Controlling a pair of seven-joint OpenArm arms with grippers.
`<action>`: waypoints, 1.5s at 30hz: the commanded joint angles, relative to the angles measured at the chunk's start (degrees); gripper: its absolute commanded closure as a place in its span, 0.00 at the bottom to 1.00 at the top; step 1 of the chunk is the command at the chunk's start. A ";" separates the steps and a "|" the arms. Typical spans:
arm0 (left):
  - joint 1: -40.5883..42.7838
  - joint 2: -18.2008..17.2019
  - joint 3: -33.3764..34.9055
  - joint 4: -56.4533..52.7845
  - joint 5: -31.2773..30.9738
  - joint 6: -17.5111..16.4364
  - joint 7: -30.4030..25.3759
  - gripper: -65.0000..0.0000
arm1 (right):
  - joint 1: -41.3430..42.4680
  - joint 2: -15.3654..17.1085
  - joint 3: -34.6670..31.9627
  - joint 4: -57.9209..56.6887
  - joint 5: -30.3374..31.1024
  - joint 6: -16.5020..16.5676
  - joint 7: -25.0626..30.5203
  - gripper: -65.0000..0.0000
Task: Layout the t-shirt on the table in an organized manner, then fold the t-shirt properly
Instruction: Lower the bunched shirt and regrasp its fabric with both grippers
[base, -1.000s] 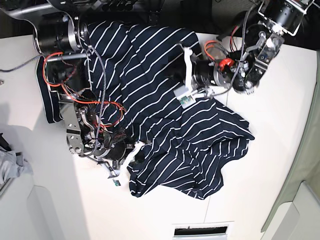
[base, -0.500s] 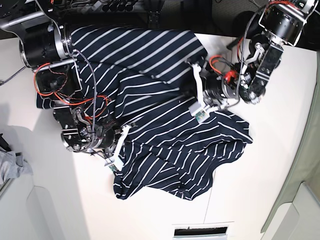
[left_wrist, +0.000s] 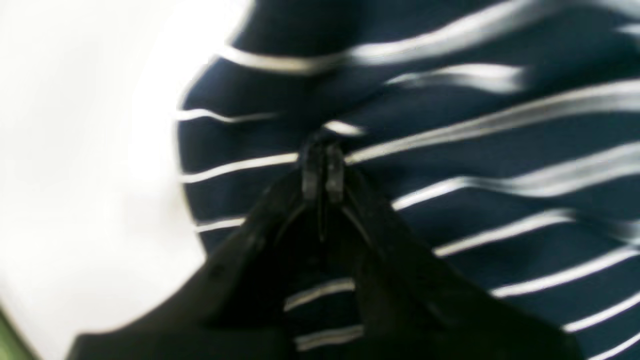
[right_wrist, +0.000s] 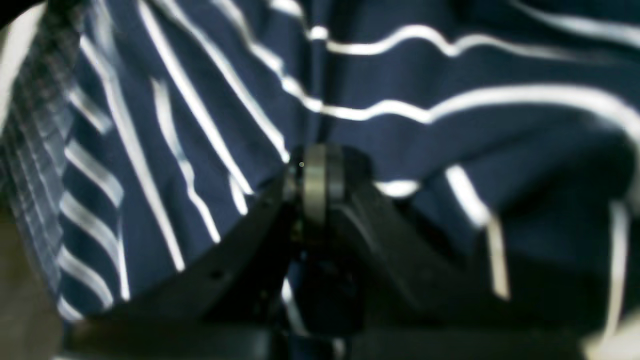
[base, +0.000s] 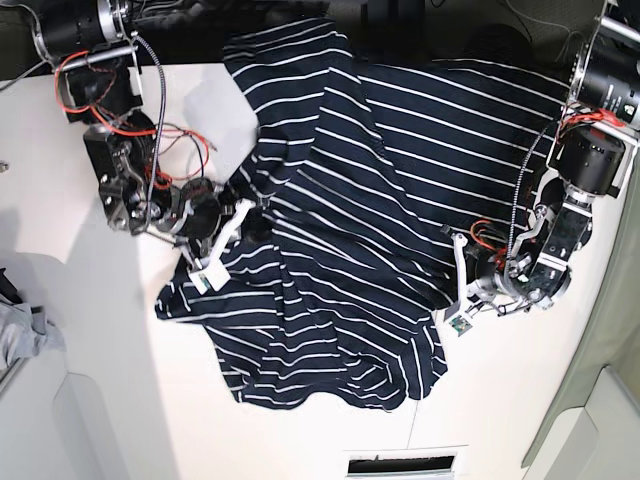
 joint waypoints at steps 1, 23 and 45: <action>-2.58 0.50 -0.26 0.44 -0.35 0.28 -0.81 1.00 | -2.36 -0.17 -0.22 2.47 -1.97 -0.26 -3.52 1.00; 7.32 -9.20 -0.17 23.63 -27.76 -9.20 11.69 1.00 | 6.47 -5.33 1.88 14.82 -14.27 -6.93 4.15 1.00; 12.20 -8.68 -0.31 10.21 7.54 -2.05 -6.32 1.00 | 17.29 4.26 0.63 -20.70 -18.01 -0.85 19.02 1.00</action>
